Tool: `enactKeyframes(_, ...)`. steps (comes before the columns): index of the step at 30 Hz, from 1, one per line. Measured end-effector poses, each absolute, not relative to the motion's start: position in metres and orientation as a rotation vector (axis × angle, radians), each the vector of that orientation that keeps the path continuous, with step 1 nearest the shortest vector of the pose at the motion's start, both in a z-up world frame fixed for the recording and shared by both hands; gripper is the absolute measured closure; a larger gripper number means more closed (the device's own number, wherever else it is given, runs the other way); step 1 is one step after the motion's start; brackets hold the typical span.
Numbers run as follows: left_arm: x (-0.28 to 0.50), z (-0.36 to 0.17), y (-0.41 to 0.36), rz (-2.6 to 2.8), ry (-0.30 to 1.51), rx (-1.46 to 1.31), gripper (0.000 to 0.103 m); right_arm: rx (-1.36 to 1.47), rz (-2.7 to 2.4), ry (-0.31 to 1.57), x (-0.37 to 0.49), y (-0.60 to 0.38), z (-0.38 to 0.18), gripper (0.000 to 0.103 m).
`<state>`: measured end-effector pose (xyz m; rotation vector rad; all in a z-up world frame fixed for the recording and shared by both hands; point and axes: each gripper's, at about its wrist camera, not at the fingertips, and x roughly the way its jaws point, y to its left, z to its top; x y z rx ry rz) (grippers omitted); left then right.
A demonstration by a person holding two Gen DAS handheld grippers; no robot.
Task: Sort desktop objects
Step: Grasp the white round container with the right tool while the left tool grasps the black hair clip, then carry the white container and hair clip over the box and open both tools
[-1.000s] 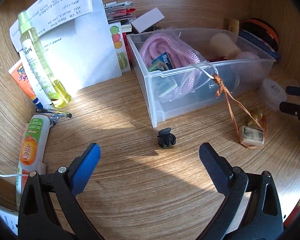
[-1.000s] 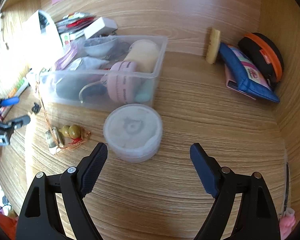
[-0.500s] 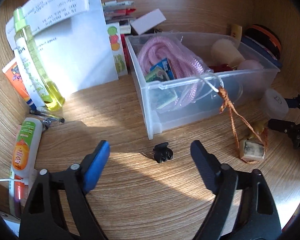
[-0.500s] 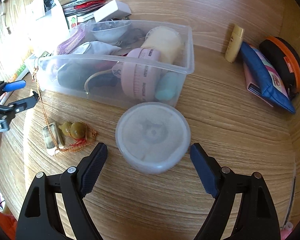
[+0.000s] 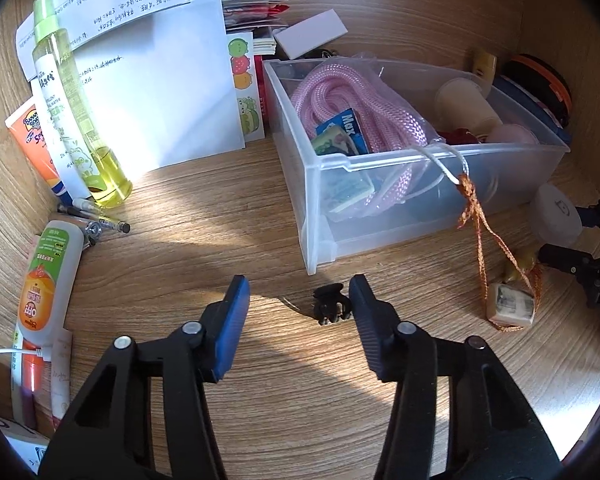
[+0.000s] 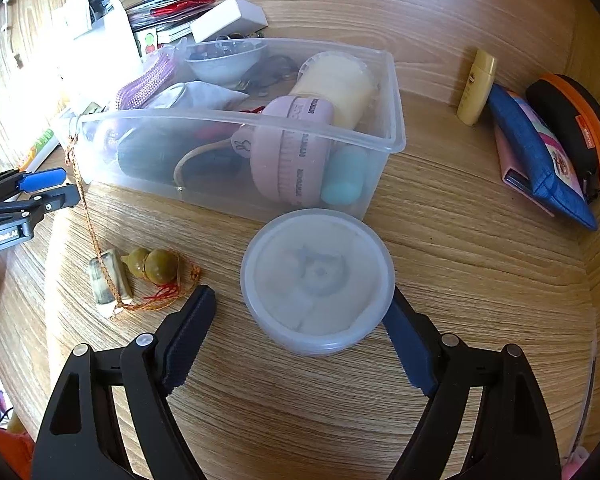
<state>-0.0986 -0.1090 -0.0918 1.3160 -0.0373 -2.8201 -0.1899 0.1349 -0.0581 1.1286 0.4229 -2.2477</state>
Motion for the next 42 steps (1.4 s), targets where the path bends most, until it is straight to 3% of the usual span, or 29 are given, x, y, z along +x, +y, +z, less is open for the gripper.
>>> enactKeyframes(5,-0.099,-0.096,-0.111,-2.812,-0.007,1.343,0.075,1.121,-2.254,0.398,-0.192,0.137,-0.056,0.04)
enactKeyframes(11,-0.098,-0.097,-0.11,-2.826,0.004,1.352,0.085,1.118,-2.247,0.38,-0.192,0.138,-0.054,0.041)
enactKeyframes(42,-0.065,-0.064,-0.11,-2.913,0.12,1.132,0.085,0.847,-2.356,0.242,-0.164,0.173,0.008,0.041)
